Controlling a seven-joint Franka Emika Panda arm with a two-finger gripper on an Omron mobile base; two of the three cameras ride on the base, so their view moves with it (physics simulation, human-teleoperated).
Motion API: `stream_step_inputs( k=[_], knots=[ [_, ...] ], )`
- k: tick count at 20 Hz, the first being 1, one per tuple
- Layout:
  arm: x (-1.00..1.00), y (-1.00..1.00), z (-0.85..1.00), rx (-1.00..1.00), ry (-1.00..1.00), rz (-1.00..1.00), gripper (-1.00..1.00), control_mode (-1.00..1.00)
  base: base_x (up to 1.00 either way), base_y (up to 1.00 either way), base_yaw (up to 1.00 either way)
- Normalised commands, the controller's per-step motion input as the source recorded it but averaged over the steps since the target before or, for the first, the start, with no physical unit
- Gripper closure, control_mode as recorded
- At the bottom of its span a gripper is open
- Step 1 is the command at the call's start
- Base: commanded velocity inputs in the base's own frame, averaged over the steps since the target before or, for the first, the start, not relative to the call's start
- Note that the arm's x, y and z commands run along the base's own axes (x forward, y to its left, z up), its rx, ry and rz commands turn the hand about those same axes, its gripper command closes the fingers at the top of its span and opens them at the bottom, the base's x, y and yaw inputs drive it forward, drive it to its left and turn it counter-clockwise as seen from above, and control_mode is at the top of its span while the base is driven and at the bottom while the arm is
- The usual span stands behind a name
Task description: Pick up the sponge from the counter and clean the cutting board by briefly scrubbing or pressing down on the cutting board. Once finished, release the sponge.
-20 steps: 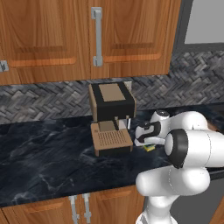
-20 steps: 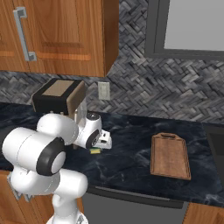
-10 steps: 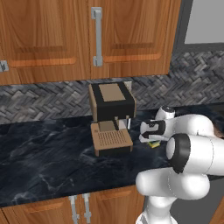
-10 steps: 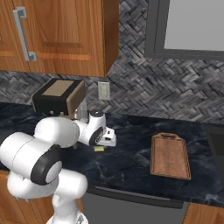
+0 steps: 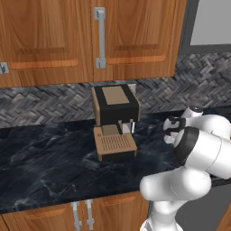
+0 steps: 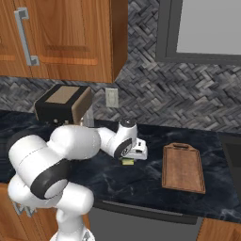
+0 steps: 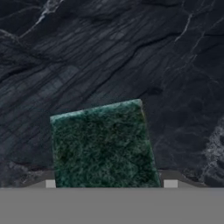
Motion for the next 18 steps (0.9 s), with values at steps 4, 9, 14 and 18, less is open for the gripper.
stream_step_inputs(
  k=[4,9,14,18],
  knots=[
    [-0.03,-0.90,0.08,0.00,0.06,-0.03,1.00,-1.00,0.00,0.00,0.00],
    [-0.03,-0.85,0.03,0.00,0.06,-0.01,1.00,-1.00,0.00,0.00,0.00],
    [-0.11,-0.52,0.00,0.00,0.03,0.00,1.00,-1.00,0.00,0.00,0.00],
    [0.00,-0.16,0.00,0.00,0.01,0.00,1.00,-1.00,0.00,0.00,0.00]
  ],
)
